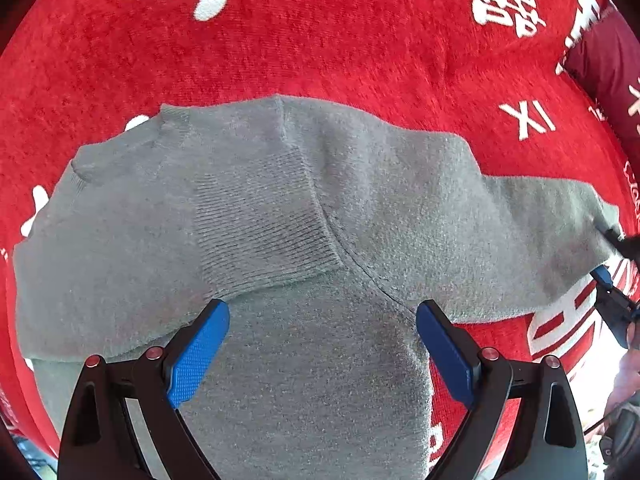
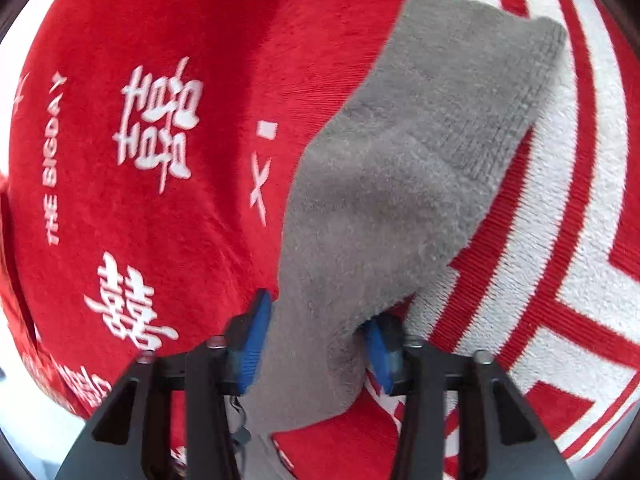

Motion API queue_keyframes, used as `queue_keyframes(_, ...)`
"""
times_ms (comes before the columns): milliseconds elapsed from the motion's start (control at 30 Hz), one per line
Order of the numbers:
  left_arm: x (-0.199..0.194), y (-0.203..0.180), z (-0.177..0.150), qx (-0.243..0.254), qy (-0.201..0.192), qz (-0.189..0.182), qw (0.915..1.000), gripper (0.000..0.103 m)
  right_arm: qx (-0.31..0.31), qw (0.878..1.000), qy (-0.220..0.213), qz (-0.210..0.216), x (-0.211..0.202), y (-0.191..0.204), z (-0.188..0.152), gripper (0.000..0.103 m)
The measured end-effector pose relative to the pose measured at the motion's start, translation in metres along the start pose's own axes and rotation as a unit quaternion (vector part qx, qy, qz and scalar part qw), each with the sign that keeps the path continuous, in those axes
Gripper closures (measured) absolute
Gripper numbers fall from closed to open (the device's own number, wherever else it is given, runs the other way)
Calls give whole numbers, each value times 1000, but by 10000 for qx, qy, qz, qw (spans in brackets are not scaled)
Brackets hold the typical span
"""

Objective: Fold small clothes
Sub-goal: 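Grasp the other sleeve cuff with the right gripper and lift it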

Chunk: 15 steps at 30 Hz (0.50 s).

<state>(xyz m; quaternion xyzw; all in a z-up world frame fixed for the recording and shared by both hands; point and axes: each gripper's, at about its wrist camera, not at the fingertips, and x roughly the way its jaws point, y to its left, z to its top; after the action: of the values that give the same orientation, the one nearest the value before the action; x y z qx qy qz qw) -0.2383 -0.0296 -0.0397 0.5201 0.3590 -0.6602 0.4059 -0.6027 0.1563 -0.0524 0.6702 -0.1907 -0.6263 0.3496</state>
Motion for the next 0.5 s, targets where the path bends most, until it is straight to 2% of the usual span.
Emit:
queue_keyframes(33, -1, 3, 1, -62, -13, -10, 10000, 8, 270, 9996, 17, -8, 1, -5, 1, 93)
queue_keyframes(100, -4, 11, 0, -150, -37, -12, 9999, 8, 737, 9969, 33, 283, 2, -14, 0, 93)
queue_keyframes(167, -7, 20, 0, -242, -67, 34, 9997, 8, 825, 9952, 69, 520, 3, -12, -2, 94)
queue_keyframes(333, -10, 38, 1, -347, -131, 96, 9993, 8, 391, 9950, 241, 884, 4, 26, -7, 94)
queue_keyframes(500, -14, 60, -2, -429, -92, 116, 9990, 8, -181, 9911, 477, 1229, 16, 85, -25, 94)
